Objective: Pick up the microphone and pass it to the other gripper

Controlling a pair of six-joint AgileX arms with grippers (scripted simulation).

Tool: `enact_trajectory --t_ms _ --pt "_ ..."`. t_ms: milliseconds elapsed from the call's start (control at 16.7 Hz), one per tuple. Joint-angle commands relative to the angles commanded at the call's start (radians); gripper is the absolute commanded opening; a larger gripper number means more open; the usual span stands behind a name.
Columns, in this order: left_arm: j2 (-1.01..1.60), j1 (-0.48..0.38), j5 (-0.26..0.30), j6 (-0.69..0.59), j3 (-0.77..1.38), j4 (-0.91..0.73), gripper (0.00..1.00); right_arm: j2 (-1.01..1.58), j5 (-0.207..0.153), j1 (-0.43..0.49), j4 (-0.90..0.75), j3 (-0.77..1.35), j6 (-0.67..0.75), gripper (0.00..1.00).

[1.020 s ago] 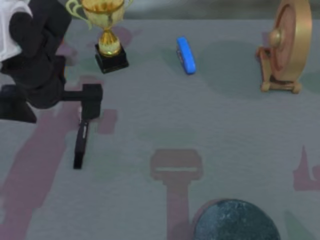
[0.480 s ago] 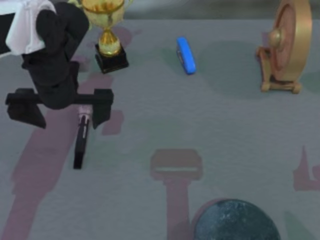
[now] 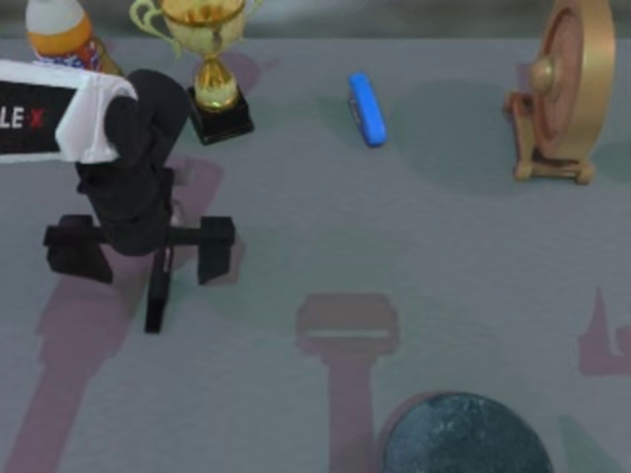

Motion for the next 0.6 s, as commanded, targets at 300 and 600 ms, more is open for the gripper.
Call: enact_trajectory --t_ms 300,600 --pt "0.054 0.003 0.001 0.004 -0.045 0.089 1.00 0.000 0.000 0.000 0.000 0.000 0.000 1.00" --pt "0.054 0.003 0.001 0.004 -0.045 0.089 0.77 0.000 0.000 0.000 0.000 0.000 0.000 1.00"
